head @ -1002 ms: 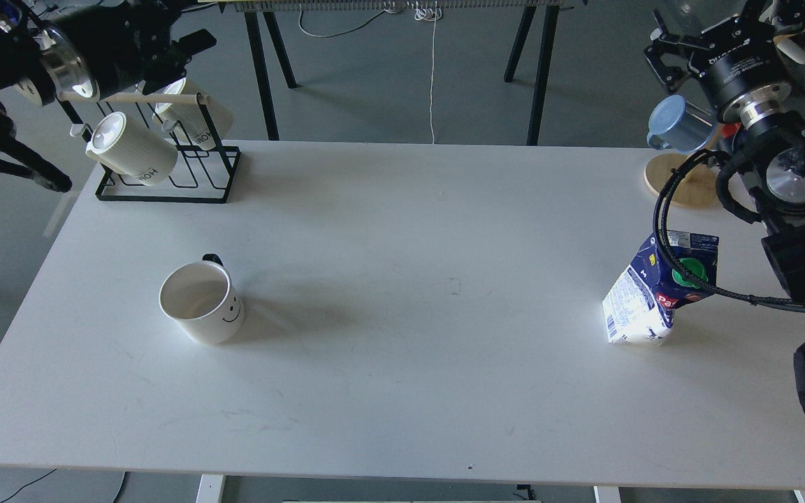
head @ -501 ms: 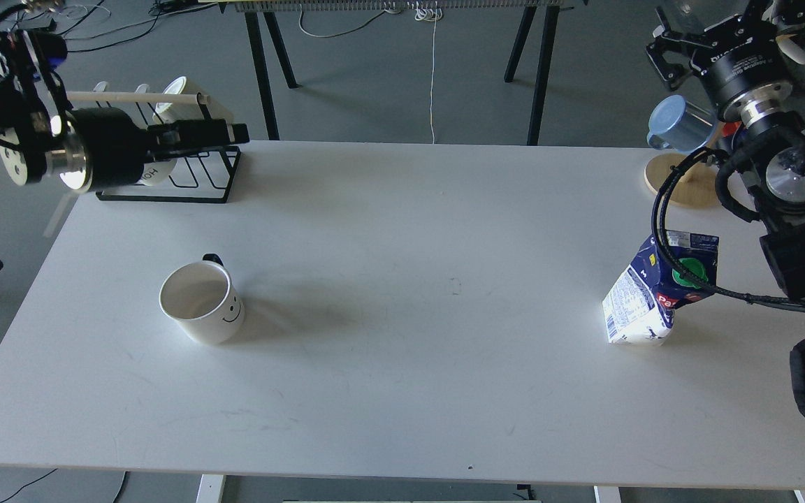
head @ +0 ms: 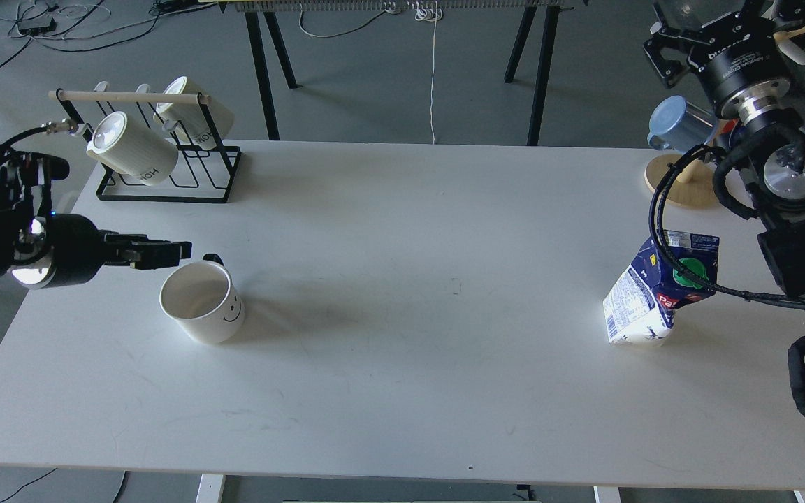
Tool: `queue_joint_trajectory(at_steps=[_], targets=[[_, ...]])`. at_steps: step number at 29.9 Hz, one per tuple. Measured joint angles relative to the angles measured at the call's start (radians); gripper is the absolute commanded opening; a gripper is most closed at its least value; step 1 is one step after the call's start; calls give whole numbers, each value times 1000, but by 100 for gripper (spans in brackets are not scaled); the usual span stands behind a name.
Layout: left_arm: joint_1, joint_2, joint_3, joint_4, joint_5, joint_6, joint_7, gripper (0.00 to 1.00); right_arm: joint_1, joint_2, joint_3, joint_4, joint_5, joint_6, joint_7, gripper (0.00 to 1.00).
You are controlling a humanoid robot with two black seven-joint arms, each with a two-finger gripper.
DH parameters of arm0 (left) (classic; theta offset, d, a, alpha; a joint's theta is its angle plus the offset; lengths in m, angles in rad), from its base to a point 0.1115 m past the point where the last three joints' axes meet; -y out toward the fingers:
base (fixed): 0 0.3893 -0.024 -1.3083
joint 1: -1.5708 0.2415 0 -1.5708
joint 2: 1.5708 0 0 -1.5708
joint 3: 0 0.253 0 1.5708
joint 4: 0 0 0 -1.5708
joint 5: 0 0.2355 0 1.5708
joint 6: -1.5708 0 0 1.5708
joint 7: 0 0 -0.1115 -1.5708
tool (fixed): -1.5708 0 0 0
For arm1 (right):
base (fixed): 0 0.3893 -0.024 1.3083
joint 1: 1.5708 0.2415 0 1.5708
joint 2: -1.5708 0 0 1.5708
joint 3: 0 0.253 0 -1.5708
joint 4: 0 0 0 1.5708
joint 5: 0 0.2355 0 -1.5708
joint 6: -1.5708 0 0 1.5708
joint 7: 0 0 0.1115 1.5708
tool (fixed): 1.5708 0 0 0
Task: Place cup and milk with both arms
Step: 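Grasp the white mug by its rim with the left gripper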
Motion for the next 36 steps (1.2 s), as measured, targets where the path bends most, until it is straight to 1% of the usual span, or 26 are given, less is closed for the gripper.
queue_joint_trajectory(at_steps=[8, 14, 16, 17, 20, 22, 23, 24, 27, 28, 31, 36], targets=[[18, -28, 1, -3, 14, 0, 5, 78, 4, 2, 0, 4, 0, 0, 1, 99], [30, -63, 18, 17, 158, 0, 0, 78, 8, 6, 1, 5, 0, 0, 1, 99], [31, -88, 27, 41, 179, 0, -1, 78, 8, 7, 1, 5, 0, 0, 1, 99], [31, -99, 31, 54, 183, 0, -1, 75, 8, 7, 1, 5, 0, 0, 1, 99], [31, -122, 39, 78, 187, 0, -2, 61, 5, 7, 1, 5, 0, 0, 1, 99], [31, -128, 42, 83, 192, 0, -2, 45, 4, 7, 1, 4, 0, 0, 1, 99], [31, -129, 43, 84, 200, 0, -2, 31, 4, 7, 1, 4, 0, 0, 1, 99], [31, -130, 44, 85, 212, 0, -2, 23, 4, 7, 1, 3, 0, 0, 1, 99], [32, -132, 45, 94, 242, 0, -6, 14, 4, 7, 1, 1, 0, 0, 1, 99], [32, -132, 45, 99, 246, 0, -10, 13, 4, 7, 1, 1, 0, 0, 1, 99], [31, -132, 45, 106, 250, 0, -34, 7, 4, 6, 1, 0, 0, 0, 2, 99], [20, -132, 42, 108, 249, 0, -59, 3, 4, 5, 0, -1, 0, 0, 2, 99]])
